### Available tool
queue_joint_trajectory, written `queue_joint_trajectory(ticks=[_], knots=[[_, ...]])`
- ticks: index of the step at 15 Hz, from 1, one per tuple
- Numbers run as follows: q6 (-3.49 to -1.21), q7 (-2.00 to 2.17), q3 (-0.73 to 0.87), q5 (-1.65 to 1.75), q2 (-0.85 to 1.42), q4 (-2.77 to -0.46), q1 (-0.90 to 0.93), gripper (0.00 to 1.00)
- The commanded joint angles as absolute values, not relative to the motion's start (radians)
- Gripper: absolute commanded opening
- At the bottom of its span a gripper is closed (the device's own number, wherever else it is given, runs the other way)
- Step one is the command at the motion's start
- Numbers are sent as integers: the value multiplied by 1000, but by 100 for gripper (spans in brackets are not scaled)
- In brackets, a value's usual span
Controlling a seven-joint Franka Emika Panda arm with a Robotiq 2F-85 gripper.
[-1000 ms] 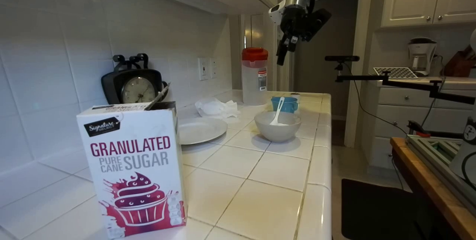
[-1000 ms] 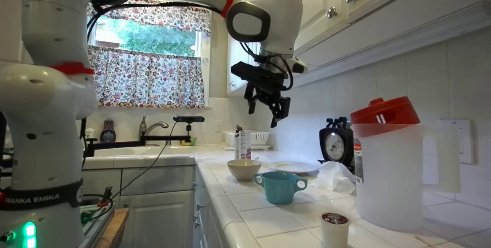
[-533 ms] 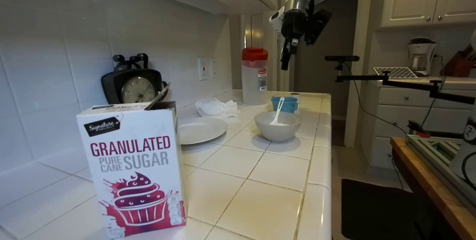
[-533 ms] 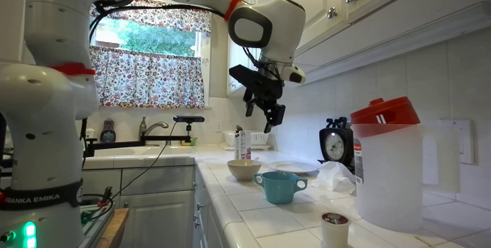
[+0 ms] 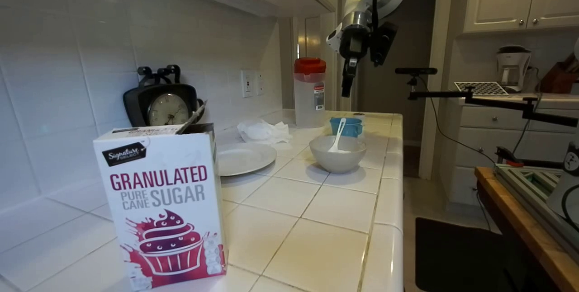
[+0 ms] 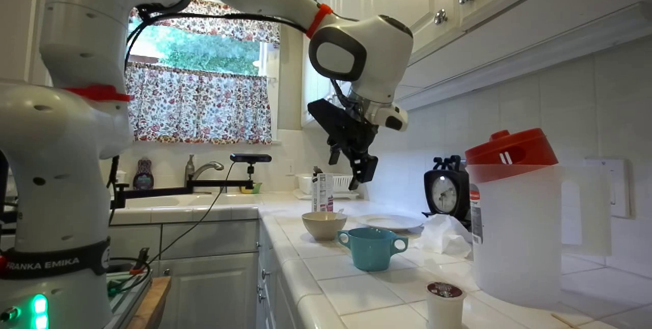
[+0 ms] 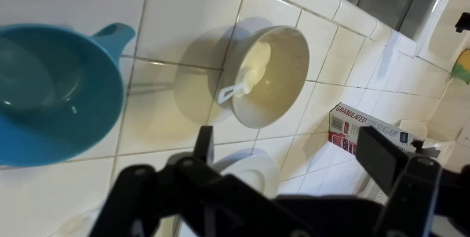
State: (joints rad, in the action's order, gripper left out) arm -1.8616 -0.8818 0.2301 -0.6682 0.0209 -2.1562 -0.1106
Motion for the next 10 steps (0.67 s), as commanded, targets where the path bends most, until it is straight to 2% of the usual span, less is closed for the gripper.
queue_joint_trajectory(ticks=[1, 10], knots=[[-1864, -838, 203, -708, 45, -2131, -136, 100], [-1840, -831, 198, -715, 52, -2133, -145, 100]])
